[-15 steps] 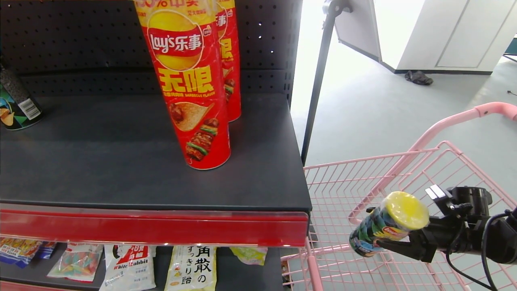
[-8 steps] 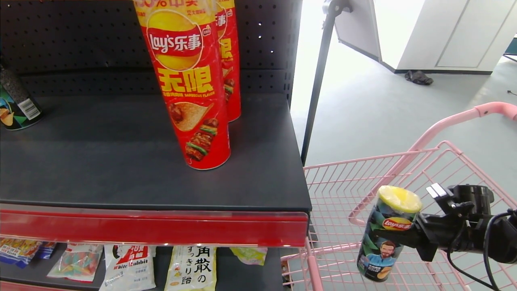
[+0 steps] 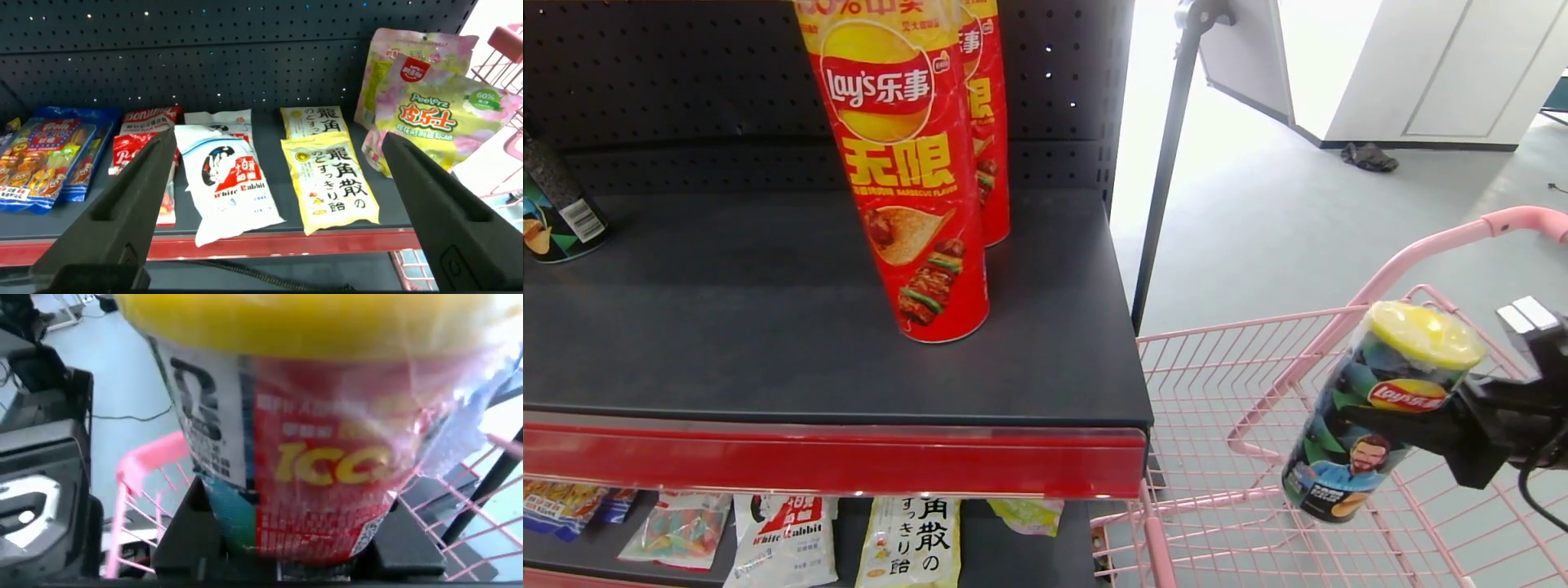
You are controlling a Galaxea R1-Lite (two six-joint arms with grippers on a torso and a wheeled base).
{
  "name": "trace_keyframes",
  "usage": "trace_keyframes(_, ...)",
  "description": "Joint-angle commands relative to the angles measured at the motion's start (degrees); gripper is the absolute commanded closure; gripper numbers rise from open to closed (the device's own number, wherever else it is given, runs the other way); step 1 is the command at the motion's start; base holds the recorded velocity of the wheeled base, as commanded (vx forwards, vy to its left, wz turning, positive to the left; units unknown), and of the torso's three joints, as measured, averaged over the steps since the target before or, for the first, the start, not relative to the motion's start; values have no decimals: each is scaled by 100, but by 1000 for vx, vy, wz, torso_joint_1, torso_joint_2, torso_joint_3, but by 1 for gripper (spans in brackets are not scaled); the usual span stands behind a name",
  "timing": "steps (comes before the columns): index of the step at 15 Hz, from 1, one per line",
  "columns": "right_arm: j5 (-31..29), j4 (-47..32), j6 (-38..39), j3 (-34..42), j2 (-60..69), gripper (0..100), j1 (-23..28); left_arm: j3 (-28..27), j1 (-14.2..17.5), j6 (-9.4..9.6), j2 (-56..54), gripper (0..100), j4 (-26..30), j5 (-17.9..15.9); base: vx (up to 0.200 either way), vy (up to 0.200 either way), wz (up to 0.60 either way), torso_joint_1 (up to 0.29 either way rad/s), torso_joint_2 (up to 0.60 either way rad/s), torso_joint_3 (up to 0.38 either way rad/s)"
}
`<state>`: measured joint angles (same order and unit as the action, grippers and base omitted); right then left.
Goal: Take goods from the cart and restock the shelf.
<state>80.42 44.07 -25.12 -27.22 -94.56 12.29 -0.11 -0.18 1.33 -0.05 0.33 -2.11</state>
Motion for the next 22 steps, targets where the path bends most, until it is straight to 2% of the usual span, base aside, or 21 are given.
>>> trace_keyframes(1, -9, 5, 1018, 50, 1819, 100, -69, -7, 1, -1, 5, 0, 2, 0, 0, 0, 0, 0, 0, 0)
trace_keyframes(3, -79, 40, 1616, 182, 2618, 100, -218, 2, 1, -1, 5, 0, 2, 0, 0, 0, 0, 0, 0, 0)
trace_keyframes(5, -598, -12, 2020, 252, 3163, 100, -394, 2, 1, -1, 5, 0, 2, 0, 0, 0, 0, 0, 0, 0)
trace_keyframes(6, -1072, -30, 2636, 332, 3699, 100, -710, -7, 1, -1, 5, 0, 2, 0, 0, 0, 0, 0, 0, 0)
trace_keyframes(8, -1134, -39, 3514, 437, 4200, 100, -895, -7, 1, -1, 5, 0, 2, 0, 0, 0, 0, 0, 0, 0)
trace_keyframes(13, -1116, -30, 3567, 727, 4033, 100, -921, 2, 1, -1, 5, 0, 2, 0, 0, 0, 0, 0, 0, 0)
trace_keyframes(16, -1143, -39, 3532, 1008, 3752, 100, -1238, -7, 1, -1, 5, 0, 2, 0, 0, 0, 0, 0, 0, 0)
trace_keyframes(18, -1204, -21, 3462, 824, 3234, 100, -1018, 2, 1, -1, 5, 0, 2, 0, 0, 0, 0, 0, 0, 0)
trace_keyframes(20, -1222, -21, 3286, 622, 3005, 100, -1018, 2, 1, -1, 5, 0, 2, 0, 0, 0, 0, 0, 0, 0)
trace_keyframes(21, -1222, -21, 2767, 375, 2715, 100, -1158, 2, 1, -1, 5, 0, 2, 0, 0, 0, 0, 0, 0, 0)
trace_keyframes(22, -1222, -21, 2706, 296, 2680, 100, -1202, 2, 1, -1, 5, 0, 2, 0, 0, 0, 0, 0, 0, 0)
